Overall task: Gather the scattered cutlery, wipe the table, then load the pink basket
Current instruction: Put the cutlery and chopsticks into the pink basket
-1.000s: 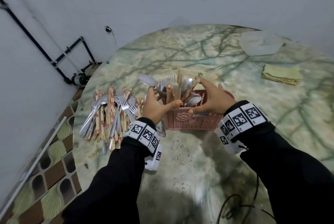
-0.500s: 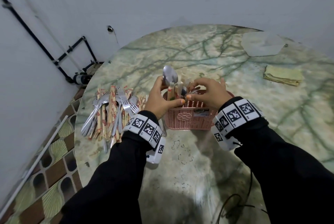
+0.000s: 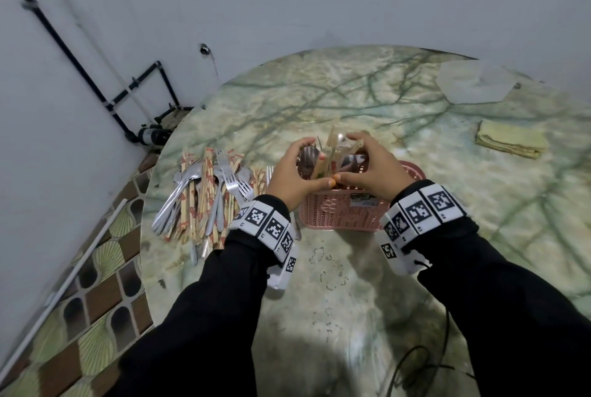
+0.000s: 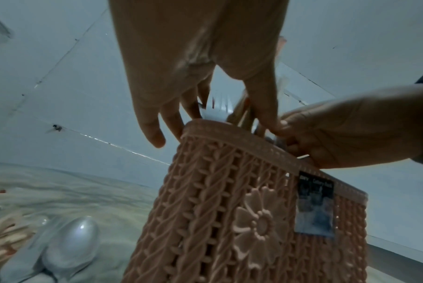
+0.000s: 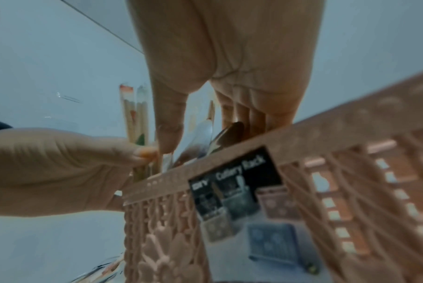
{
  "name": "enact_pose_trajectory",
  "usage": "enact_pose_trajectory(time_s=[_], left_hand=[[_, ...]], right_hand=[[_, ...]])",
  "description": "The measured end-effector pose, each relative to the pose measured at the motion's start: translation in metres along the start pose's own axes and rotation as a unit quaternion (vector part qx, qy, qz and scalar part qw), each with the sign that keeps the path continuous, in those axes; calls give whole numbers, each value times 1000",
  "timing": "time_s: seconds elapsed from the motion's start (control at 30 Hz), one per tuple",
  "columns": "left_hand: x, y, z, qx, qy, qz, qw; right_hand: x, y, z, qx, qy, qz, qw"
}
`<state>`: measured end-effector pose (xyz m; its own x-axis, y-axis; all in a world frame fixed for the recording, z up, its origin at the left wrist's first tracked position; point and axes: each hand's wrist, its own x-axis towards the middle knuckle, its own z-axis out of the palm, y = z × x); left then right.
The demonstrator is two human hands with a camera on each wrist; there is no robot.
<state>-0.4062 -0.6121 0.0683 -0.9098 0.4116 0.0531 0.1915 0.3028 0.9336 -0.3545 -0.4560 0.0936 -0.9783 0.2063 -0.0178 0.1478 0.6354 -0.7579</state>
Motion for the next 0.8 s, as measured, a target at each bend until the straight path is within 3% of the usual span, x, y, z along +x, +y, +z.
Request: enact_pose_trajectory(time_s=[0.3, 0.43, 0.6, 0.7, 0.8], left_hand=[[-10, 12, -18, -4, 21, 15, 1000], [-20, 19, -57, -1, 88, 7, 996], [-26, 18, -109, -41, 219, 19, 975], [-23, -1, -125, -33, 254, -18, 966], [-22, -31, -124, -12, 223, -105, 969]], right_hand=[[-3, -16, -3, 90, 43, 27, 995], [-8, -38, -11, 8, 64, -10, 998], [-23, -86, -3, 70, 151, -110, 980], [-31, -113, 21, 133, 190, -173, 957], [-30, -120, 63, 130, 112, -142, 975]])
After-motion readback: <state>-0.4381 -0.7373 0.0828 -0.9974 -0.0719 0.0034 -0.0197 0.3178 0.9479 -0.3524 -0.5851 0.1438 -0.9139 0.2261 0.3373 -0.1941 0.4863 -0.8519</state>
